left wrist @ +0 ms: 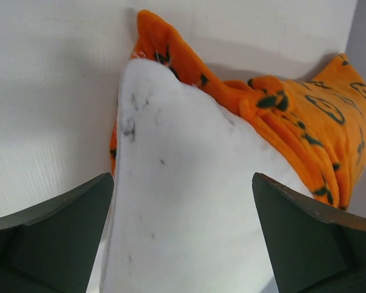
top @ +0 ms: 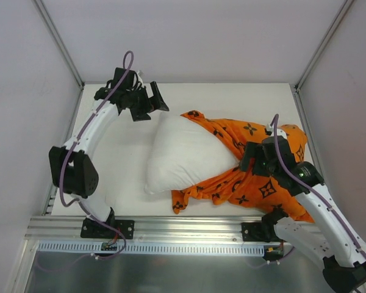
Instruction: Remove the pillowcase from the pillow
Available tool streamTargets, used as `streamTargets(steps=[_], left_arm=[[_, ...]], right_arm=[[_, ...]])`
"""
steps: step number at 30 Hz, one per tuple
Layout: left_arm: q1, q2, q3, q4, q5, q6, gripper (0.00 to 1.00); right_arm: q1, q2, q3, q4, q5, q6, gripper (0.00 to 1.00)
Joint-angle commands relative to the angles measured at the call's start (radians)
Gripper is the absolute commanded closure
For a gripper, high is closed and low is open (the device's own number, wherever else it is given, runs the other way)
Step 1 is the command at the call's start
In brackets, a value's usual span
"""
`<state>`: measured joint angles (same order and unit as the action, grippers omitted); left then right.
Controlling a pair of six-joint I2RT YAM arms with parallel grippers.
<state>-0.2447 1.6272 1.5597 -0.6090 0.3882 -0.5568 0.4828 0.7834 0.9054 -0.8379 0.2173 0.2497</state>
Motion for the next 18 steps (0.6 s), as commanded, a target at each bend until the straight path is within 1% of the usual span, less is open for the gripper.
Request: streamTargets(steps=[1,2,4,5,8,9,10,11,12,15,16,17,18], left_arm=[[-0.024,0.143,0.098,-0.072,-0.057,0.023,0.01],[-0.028,0.208,0.144,-0.072,-0.039,0.017,0.01],[-0.056,0.265,0.196,-0.074,-0.014,0.006,0.01],[-0.065,0.308,0.206,-0.074,-0.009,0.003,0.01],[-0.114,0.350,0.208,-0.072,0.014,-0.006,0.01],[-0.126,0.349,0.200,-0.071,0.014,-0.005,0.07],[-0.148,0.346,0.183,-0.071,0.011,0.006,0.23],[-0.156,0.330,0.172,-0.071,0.011,0.012,0.74],[-0.159,0.317,0.155,-0.071,0.014,0.012,1.00],[-0.159,0.237,0.053,-0.066,0.012,0.014,1.00],[-0.159,0.212,-0.008,-0.061,0.006,0.014,1.00],[-0.159,0.163,-0.036,-0.052,-0.005,0.014,1.00],[-0.159,0.137,-0.087,-0.045,-0.005,0.012,1.00]], right_arm=[[0.048,0.028,0.078,-0.108,0.088,-0.016,0.04],[0.057,0.034,0.084,-0.113,0.093,-0.018,0.04],[0.074,0.048,0.105,-0.089,0.064,-0.018,0.04],[0.077,0.059,0.122,-0.075,0.051,-0.018,0.04],[0.114,0.134,0.213,-0.038,0.073,-0.027,0.04],[0.122,0.164,0.243,-0.038,0.088,-0.033,0.04],[0.135,0.200,0.310,-0.040,0.091,-0.049,0.04],[0.143,0.262,0.344,-0.038,0.097,-0.055,0.04],[0.152,0.293,0.377,-0.033,0.105,-0.059,0.04],[0.194,0.405,0.484,-0.004,0.103,-0.084,0.04],[0.201,0.436,0.506,0.003,0.100,-0.090,0.04],[0.204,0.468,0.550,0.008,0.100,-0.107,0.04],[0.214,0.540,0.575,0.005,0.100,-0.113,0.04]])
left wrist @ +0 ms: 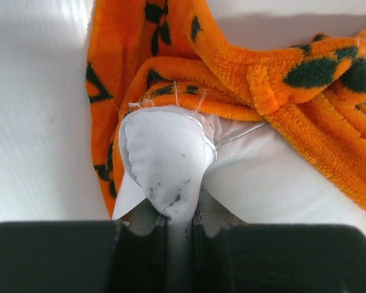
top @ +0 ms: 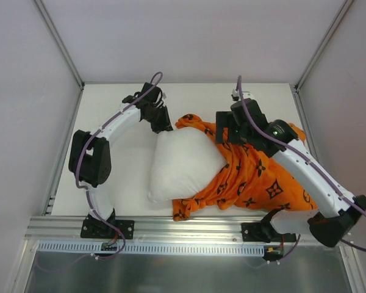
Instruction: Remove the pillowcase from the pillow
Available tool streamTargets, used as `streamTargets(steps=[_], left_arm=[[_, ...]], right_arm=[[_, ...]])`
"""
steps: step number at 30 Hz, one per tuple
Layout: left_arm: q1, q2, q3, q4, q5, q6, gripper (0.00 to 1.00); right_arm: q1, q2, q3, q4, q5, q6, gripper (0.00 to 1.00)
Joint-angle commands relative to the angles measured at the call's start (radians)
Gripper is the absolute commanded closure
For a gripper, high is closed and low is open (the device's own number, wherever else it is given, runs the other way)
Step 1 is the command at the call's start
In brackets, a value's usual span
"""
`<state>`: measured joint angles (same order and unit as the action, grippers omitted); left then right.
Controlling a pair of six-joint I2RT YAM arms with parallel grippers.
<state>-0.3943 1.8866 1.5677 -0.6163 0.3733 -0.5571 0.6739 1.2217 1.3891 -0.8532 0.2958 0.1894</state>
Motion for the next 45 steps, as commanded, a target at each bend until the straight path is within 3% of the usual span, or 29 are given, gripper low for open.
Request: streamTargets(steps=[1,10,12,13,14,15,16,19,21,22,23,24,25,31,37,43,44,45], left_arm=[[-0.009,-0.145,-0.116,-0.033,0.010,0.011,1.00],[-0.011,-0.359,-0.238,0.010,0.055,0.005,1.00],[-0.011,-0.366,-0.245,0.018,0.065,0.000,1.00],[-0.011,-0.372,-0.247,0.020,0.068,-0.001,1.00],[-0.011,-0.379,-0.250,0.021,0.072,0.000,1.00],[-0.012,-0.383,-0.258,0.023,0.075,0.002,1.00],[-0.014,-0.403,-0.262,0.029,0.078,0.005,1.00],[-0.014,-0.461,-0.308,0.082,0.099,0.031,1.00],[-0.015,-0.495,-0.354,0.127,0.177,0.057,0.99],[-0.015,-0.515,-0.362,0.136,0.190,0.062,0.85],[-0.014,-0.521,-0.368,0.138,0.197,0.065,0.64],[-0.015,-0.530,-0.383,0.138,0.196,0.063,0.15],[-0.015,-0.552,-0.393,0.136,0.191,0.060,0.02],[-0.015,-0.636,-0.439,0.138,0.165,0.020,0.01],[-0.015,-0.606,-0.433,0.164,0.292,0.007,0.01],[-0.020,-0.558,-0.422,0.181,0.299,-0.024,0.01],[-0.029,-0.549,-0.420,0.187,0.297,-0.041,0.04],[-0.035,-0.525,-0.417,0.193,0.303,-0.046,0.20]], right_arm=[[0.026,0.139,0.115,0.019,0.022,-0.056,0.04],[0.029,0.505,0.336,0.057,-0.098,-0.111,0.02],[0.029,0.583,0.393,0.031,-0.182,-0.125,0.07],[0.029,0.648,0.439,0.020,-0.191,-0.133,0.14],[0.029,0.670,0.452,0.008,-0.187,-0.133,0.30],[0.024,0.680,0.455,0.005,-0.147,-0.130,0.73],[0.016,0.682,0.444,0.006,-0.124,-0.113,0.98],[-0.026,0.606,0.377,0.055,-0.073,-0.023,0.99],[-0.051,0.469,0.236,0.196,-0.112,0.025,0.99],[-0.053,0.422,0.187,0.248,-0.124,0.039,0.99],[-0.054,0.348,0.118,0.313,-0.129,0.066,0.99],[-0.050,0.322,0.096,0.328,-0.124,0.079,0.99],[-0.047,0.300,0.079,0.335,-0.115,0.087,0.99],[-0.014,0.168,-0.050,0.378,-0.040,0.137,0.99],[0.009,0.142,-0.076,0.396,-0.040,0.150,0.99],[0.021,0.127,-0.085,0.404,-0.034,0.151,0.99],[0.021,0.131,-0.081,0.404,-0.029,0.150,0.99],[0.021,0.134,-0.078,0.402,-0.024,0.148,0.99]])
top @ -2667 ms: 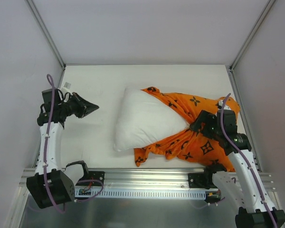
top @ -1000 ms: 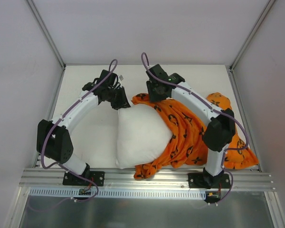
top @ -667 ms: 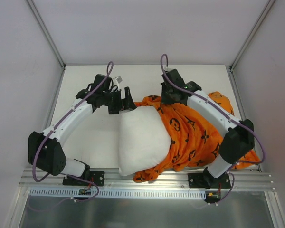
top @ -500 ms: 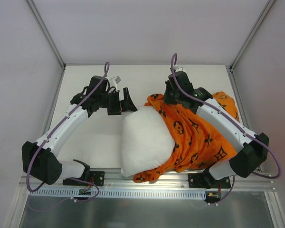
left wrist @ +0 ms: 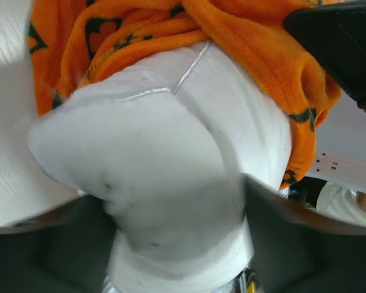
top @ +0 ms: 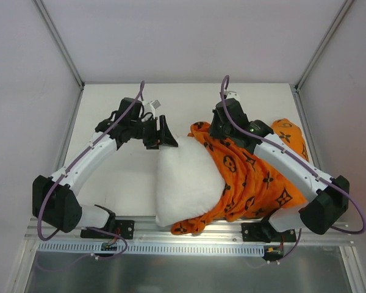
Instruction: Remove the pillowcase from the pillow
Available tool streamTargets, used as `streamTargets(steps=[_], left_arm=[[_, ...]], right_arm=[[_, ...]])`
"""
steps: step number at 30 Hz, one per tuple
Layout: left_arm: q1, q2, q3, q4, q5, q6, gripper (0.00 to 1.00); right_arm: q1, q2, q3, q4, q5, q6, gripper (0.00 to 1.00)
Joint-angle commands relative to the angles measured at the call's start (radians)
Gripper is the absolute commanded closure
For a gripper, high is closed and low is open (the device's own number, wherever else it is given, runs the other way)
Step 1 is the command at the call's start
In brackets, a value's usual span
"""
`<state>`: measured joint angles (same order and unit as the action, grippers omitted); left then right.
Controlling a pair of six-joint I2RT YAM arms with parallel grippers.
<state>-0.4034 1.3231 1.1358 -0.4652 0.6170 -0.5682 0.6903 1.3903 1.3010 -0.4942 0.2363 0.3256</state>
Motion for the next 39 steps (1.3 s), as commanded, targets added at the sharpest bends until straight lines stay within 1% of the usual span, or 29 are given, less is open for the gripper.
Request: streamTargets(steps=[1,2,4,5,7,8,10,11,12,13,14,16,18,19,22,24,25,26,27,28,29,30,31,32,33,35,36,38,39], left_arm=[[-0.031,0.051,0.024,0.043,0.072,-0.038,0.47],[-0.034,0.063,0.039,0.043,0.104,-0.048,0.99],[-0.026,0.058,0.042,0.037,0.109,-0.055,1.00],[0.003,0.039,0.027,0.037,0.083,-0.074,1.00],[0.059,-0.034,0.006,0.037,0.067,-0.097,1.00],[0.133,-0.057,-0.010,0.039,0.088,-0.110,1.00],[0.188,-0.120,-0.001,0.040,0.142,-0.104,1.00],[0.207,-0.139,0.019,0.040,0.161,-0.104,1.00],[0.233,-0.209,0.059,0.039,0.177,-0.113,1.00],[0.239,-0.209,0.059,0.039,0.181,-0.113,1.00],[0.245,-0.226,0.086,0.039,0.187,-0.127,1.00],[0.255,-0.234,0.111,0.040,0.190,-0.143,1.00],[0.273,-0.222,0.149,0.039,0.187,-0.154,1.00],[0.284,-0.211,0.162,0.037,0.182,-0.160,1.00],[0.328,-0.142,0.216,0.030,0.185,-0.197,1.00],[0.345,-0.099,0.229,0.023,0.129,-0.211,1.00],[0.353,-0.085,0.229,0.019,0.115,-0.222,1.00],[0.369,-0.069,0.229,0.020,0.090,-0.226,1.00],[0.377,-0.029,0.235,0.019,0.081,-0.231,1.00],[0.383,-0.006,0.242,0.019,0.073,-0.236,1.00],[0.387,0.020,0.267,0.019,0.064,-0.242,1.00],[0.387,0.078,0.287,0.019,0.053,-0.242,1.00],[0.387,0.108,0.323,0.019,0.046,-0.252,1.00],[0.387,0.138,0.340,0.017,0.041,-0.257,1.00],[0.387,0.193,0.357,0.017,0.024,-0.260,1.00],[0.388,0.243,0.393,0.016,-0.008,-0.263,1.00],[0.394,0.287,0.401,0.013,-0.013,-0.262,0.99],[0.397,0.339,0.421,0.011,0.024,-0.243,0.80],[0.397,0.344,0.421,0.008,0.042,-0.236,0.66]], right_arm=[[0.003,-0.030,0.017,0.020,0.043,0.003,0.99],[0.003,-0.021,0.044,-0.003,0.082,-0.005,0.99],[-0.012,-0.020,0.072,-0.079,0.138,-0.023,0.99],[-0.049,-0.027,0.076,-0.095,0.168,-0.034,0.99],[-0.116,-0.068,0.054,-0.124,0.160,-0.034,0.99],[-0.192,-0.086,0.020,-0.135,0.150,-0.027,0.99],[-0.256,-0.158,-0.032,-0.156,0.167,-0.022,0.99],[-0.312,-0.187,-0.066,-0.156,0.173,-0.016,0.99],[-0.389,-0.262,-0.169,-0.156,0.166,0.033,0.99],[-0.390,-0.284,-0.201,-0.155,0.166,0.033,0.99],[-0.429,-0.299,-0.225,-0.146,0.140,0.050,0.99],[-0.446,-0.321,-0.256,-0.129,0.121,0.056,0.99],[-0.449,-0.306,-0.223,-0.130,0.098,0.049,0.99],[-0.451,-0.295,-0.163,-0.141,0.090,0.035,0.99],[-0.451,-0.264,-0.074,-0.149,0.061,-0.002,0.99],[-0.449,-0.229,0.013,-0.167,0.008,-0.058,0.99],[-0.449,-0.217,0.061,-0.206,-0.029,-0.092,0.99],[-0.449,-0.206,0.075,-0.230,-0.044,-0.109,0.96],[-0.451,-0.203,0.080,-0.259,-0.057,-0.126,0.63],[-0.449,-0.212,0.073,-0.264,-0.071,-0.141,0.42],[-0.448,-0.227,0.064,-0.274,-0.116,-0.163,0.27],[-0.448,-0.265,0.051,-0.285,-0.144,-0.189,0.18],[-0.434,-0.290,0.043,-0.305,-0.164,-0.200,0.06],[-0.422,-0.318,0.037,-0.317,-0.172,-0.209,0.02],[-0.407,-0.371,0.023,-0.345,-0.172,-0.223,0.03],[-0.358,-0.422,0.000,-0.375,-0.160,-0.224,0.04],[-0.336,-0.466,-0.038,-0.401,-0.157,-0.223,0.04],[-0.256,-0.508,-0.089,-0.437,-0.123,-0.206,0.04],[-0.221,-0.528,-0.115,-0.454,-0.114,-0.191,0.04]])
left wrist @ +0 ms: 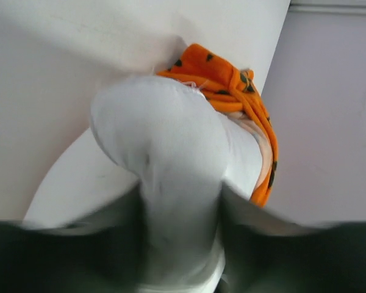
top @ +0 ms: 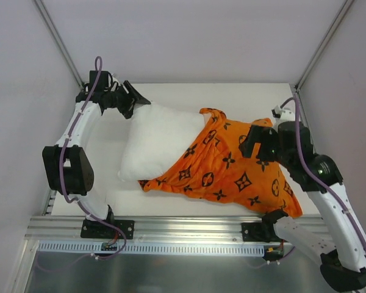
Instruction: Remove the pillowcase from the pillow
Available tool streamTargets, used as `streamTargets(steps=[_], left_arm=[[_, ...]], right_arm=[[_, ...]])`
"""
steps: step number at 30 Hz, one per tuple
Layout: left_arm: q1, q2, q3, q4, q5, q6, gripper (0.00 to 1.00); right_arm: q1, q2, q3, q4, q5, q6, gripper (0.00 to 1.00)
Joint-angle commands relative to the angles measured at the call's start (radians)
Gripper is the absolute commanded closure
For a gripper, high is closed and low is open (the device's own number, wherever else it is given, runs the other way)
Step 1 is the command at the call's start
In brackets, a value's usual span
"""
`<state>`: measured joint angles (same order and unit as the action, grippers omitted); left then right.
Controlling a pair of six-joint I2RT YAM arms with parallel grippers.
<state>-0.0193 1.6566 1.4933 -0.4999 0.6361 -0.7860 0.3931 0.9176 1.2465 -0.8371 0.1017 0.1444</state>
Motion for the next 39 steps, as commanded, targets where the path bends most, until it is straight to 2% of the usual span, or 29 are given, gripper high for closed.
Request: streamTargets(steps=[1,2,5,6,7,10,13,16,17,18,21,22,23,25,27,29,31,34,35,38,39], left_arm=[[0.013,0.009,0.055,0.038,0.034,0.011,0.36],[0.013,-0.001,0.045,0.035,0.030,0.030,0.25],[0.013,-0.096,0.022,-0.038,-0.033,0.178,0.05],[0.007,-0.124,0.016,-0.069,-0.065,0.235,0.03],[-0.037,-0.156,-0.007,-0.144,-0.205,0.351,0.01],[-0.103,-0.296,-0.097,-0.215,-0.366,0.445,0.01],[-0.114,-0.411,-0.319,-0.255,-0.394,0.424,0.01],[-0.129,-0.488,-0.479,-0.253,-0.371,0.374,0.01],[-0.136,-0.494,-0.507,-0.249,-0.359,0.361,0.01],[-0.155,-0.495,-0.531,-0.230,-0.346,0.355,0.01],[-0.177,-0.483,-0.555,-0.215,-0.343,0.343,0.01],[-0.179,-0.480,-0.536,-0.215,-0.342,0.346,0.01],[-0.179,-0.477,-0.525,-0.213,-0.339,0.349,0.01],[-0.179,-0.485,-0.493,-0.215,-0.332,0.361,0.01],[-0.180,-0.508,-0.481,-0.215,-0.328,0.367,0.01],[-0.180,-0.526,-0.479,-0.218,-0.305,0.373,0.01],[-0.180,-0.564,-0.495,-0.227,-0.273,0.369,0.01],[-0.205,-0.638,-0.537,-0.230,-0.199,0.343,0.01],[-0.215,-0.674,-0.550,-0.230,-0.181,0.329,0.01],[-0.271,-0.704,-0.596,-0.227,-0.153,0.285,0.01],[-0.289,-0.702,-0.614,-0.227,-0.161,0.263,0.01]], right_arm=[[0.151,-0.092,-0.112,-0.147,0.032,0.030,0.04],[0.188,-0.112,-0.140,-0.160,0.038,0.056,0.04],[0.335,-0.187,-0.257,-0.157,0.070,0.188,0.04],[0.367,-0.200,-0.281,-0.148,0.082,0.220,0.04],[0.424,-0.207,-0.320,-0.142,0.111,0.272,0.04],[0.496,-0.206,-0.352,-0.119,0.167,0.319,0.04],[0.500,-0.151,-0.351,-0.132,0.229,0.314,0.04],[0.500,-0.083,-0.357,-0.125,0.259,0.293,0.02],[0.497,-0.071,-0.361,-0.105,0.279,0.275,0.05],[0.484,-0.060,-0.364,-0.065,0.294,0.221,0.20],[0.287,0.009,-0.343,0.043,0.204,0.112,0.50],[0.173,0.051,-0.331,0.077,0.135,0.059,0.51],[0.130,0.079,-0.322,0.110,0.115,0.040,0.51],[0.042,0.189,-0.255,0.153,0.087,0.008,0.34],[0.014,0.274,-0.191,0.162,0.079,-0.008,0.20],[-0.003,0.375,-0.095,0.156,0.060,-0.022,0.18],[-0.002,0.406,-0.043,0.151,0.026,-0.019,0.15],[0.004,0.350,-0.059,0.173,-0.009,0.004,0.07],[0.010,0.287,-0.093,0.196,-0.014,0.023,0.05],[0.064,0.175,-0.143,0.216,-0.025,0.053,0.04],[0.120,0.158,-0.145,0.214,-0.020,0.063,0.03]])
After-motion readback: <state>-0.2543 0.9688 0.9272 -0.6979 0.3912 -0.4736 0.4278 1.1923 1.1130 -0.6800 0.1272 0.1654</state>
